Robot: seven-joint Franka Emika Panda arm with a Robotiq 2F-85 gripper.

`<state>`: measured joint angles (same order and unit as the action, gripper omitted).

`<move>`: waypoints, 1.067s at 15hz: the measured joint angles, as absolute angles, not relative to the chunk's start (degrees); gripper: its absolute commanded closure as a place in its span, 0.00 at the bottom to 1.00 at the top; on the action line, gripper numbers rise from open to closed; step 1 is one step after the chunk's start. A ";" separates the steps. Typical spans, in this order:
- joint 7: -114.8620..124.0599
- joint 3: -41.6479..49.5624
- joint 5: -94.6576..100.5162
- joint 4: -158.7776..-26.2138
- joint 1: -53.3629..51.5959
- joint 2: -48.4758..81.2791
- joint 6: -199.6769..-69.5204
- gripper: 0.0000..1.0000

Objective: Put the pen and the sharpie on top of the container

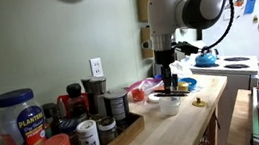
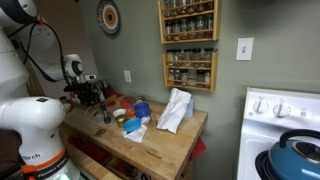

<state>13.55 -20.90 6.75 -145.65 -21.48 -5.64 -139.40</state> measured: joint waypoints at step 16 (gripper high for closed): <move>14.56 -20.89 9.88 -146.23 -19.82 -2.76 -142.75 0.96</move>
<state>14.56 -20.89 9.88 -146.23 -19.82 -2.76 -142.75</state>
